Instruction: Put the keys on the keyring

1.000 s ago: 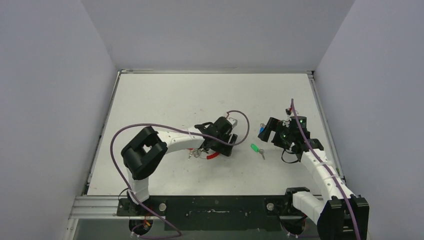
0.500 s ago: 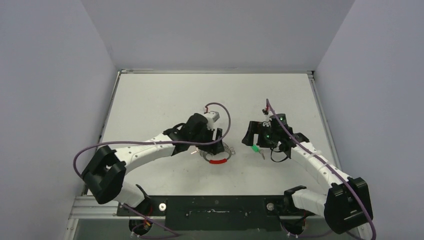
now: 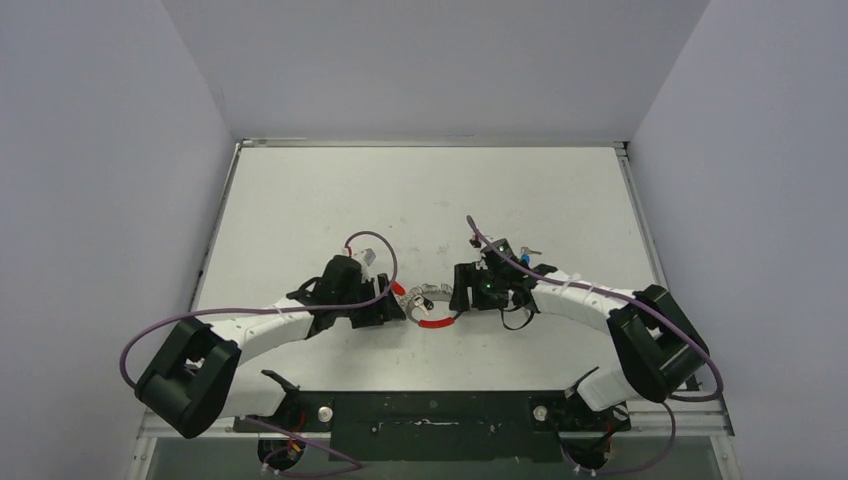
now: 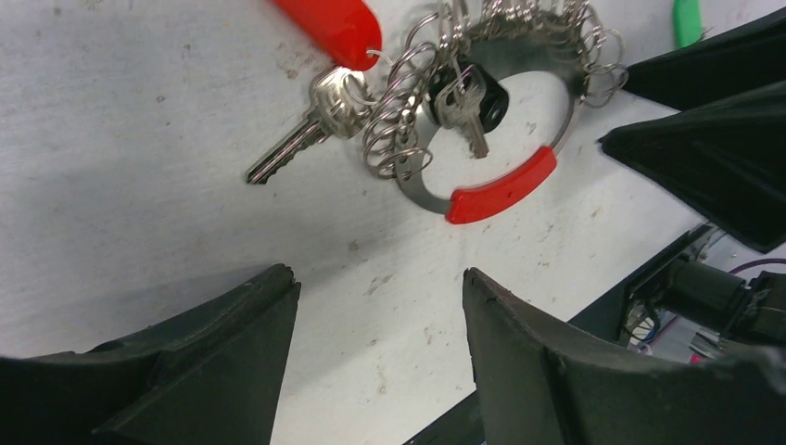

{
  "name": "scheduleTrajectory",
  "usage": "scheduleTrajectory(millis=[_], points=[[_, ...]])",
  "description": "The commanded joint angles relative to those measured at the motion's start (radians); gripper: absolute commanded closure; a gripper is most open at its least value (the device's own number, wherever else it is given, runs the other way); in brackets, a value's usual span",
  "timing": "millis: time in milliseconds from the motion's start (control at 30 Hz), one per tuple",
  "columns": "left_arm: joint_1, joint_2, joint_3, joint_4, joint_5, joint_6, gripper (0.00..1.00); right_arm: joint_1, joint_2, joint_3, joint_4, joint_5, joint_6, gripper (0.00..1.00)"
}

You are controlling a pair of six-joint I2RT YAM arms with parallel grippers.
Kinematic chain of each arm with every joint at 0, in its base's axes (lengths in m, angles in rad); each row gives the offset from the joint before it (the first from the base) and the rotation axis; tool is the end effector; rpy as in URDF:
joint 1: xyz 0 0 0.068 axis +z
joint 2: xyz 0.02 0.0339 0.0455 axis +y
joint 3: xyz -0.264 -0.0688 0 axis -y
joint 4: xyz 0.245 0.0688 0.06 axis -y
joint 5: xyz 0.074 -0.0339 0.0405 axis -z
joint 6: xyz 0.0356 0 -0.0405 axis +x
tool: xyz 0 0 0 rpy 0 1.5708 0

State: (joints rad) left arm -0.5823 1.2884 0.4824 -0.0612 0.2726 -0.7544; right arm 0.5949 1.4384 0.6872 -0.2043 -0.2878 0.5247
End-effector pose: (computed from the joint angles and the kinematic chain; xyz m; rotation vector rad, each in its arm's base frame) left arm 0.1863 -0.1342 0.1492 -0.0936 2.6171 -0.8765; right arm 0.2159 0.1583 0.1635 -0.2160 2.6573 0.7764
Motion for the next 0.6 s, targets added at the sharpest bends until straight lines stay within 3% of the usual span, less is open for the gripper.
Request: scheduleTrajectory(millis=[0, 233, 367, 467, 567], points=[[0.007, -0.005, -0.012, 0.156, 0.026, -0.055, 0.37, 0.055, 0.056, 0.059, 0.114, 0.035, 0.053, 0.32], [0.02, 0.12, 0.06, 0.224, 0.03, -0.051, 0.38, 0.128, 0.103, 0.064, 0.164, 0.032, 0.095, 0.46], [0.028, 0.252, 0.141, 0.252, 0.052, -0.028, 0.43, 0.163, 0.113, 0.065, 0.175, 0.032, 0.115, 0.55], [0.036, 0.308, 0.217, 0.198, 0.037, 0.027, 0.46, 0.184, 0.088, 0.061, 0.172, 0.035, 0.124, 0.54], [0.041, 0.326, 0.295, 0.049, -0.033, 0.111, 0.46, 0.186, 0.035, 0.058, 0.147, 0.053, 0.12, 0.46]])
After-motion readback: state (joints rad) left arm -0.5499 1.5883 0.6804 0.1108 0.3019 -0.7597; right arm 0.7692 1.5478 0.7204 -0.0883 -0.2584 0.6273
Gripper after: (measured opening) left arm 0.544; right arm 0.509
